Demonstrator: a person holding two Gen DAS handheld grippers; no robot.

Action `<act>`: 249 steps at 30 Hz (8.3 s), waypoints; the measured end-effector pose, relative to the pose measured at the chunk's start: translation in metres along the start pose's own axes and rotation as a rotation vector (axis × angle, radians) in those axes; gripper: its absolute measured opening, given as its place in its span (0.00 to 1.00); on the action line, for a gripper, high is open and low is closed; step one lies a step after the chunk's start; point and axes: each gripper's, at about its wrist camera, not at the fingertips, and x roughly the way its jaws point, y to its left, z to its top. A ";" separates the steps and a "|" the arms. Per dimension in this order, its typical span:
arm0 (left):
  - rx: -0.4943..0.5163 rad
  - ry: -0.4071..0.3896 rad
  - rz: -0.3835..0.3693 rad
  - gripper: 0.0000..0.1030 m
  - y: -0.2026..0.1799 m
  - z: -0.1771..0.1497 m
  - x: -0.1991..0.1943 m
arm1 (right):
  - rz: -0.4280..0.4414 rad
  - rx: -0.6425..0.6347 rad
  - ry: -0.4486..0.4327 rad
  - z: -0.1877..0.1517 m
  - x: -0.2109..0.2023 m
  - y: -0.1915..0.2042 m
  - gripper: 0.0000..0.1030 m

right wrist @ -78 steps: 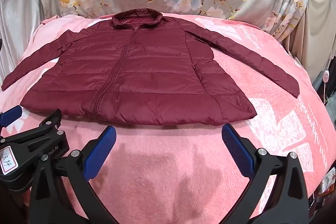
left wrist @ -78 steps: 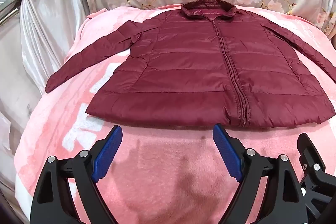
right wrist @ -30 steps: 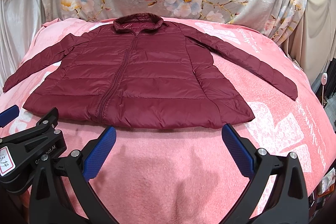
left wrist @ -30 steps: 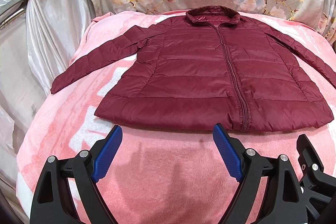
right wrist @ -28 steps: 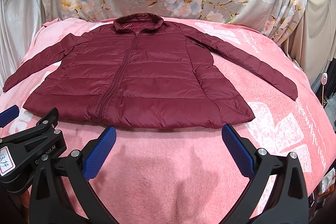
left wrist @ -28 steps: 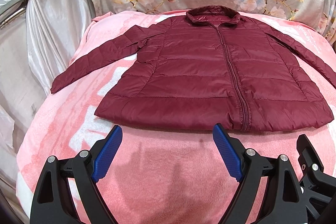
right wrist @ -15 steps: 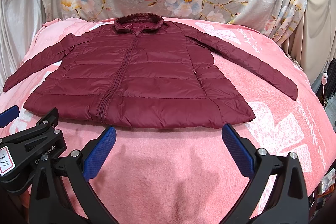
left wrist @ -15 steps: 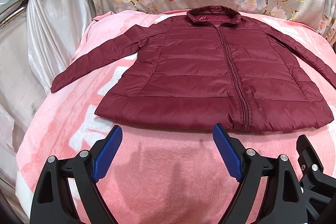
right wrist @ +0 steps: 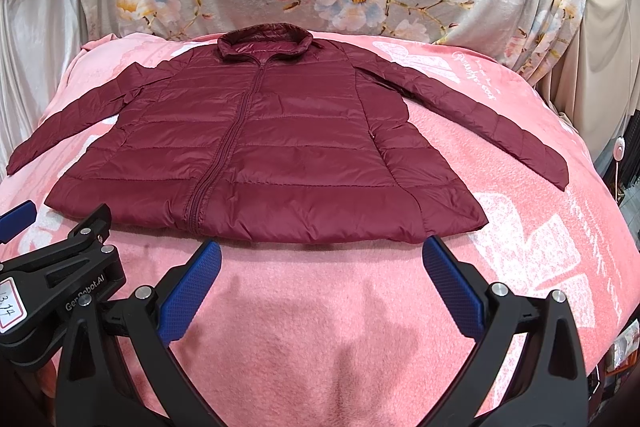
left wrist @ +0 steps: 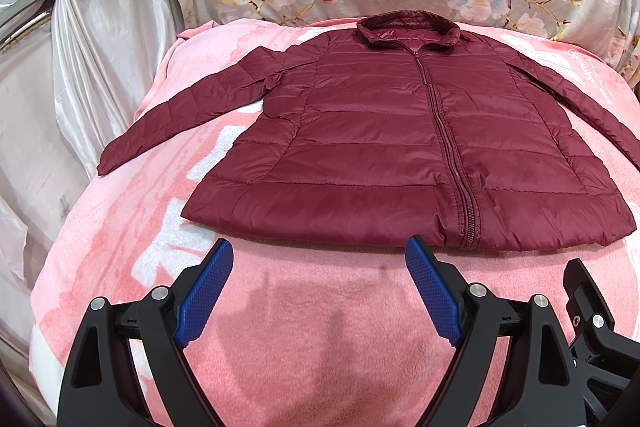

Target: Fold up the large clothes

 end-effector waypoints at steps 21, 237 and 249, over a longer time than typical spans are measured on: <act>0.000 0.001 0.000 0.82 0.001 0.000 0.000 | 0.001 0.002 0.002 -0.001 0.001 0.000 0.95; -0.996 0.083 0.047 0.29 0.425 0.060 0.232 | 0.161 -0.070 0.073 0.081 0.184 0.061 0.67; -0.500 -0.194 -0.135 0.01 0.257 0.237 0.145 | 0.178 -0.022 0.056 0.085 0.181 0.052 0.68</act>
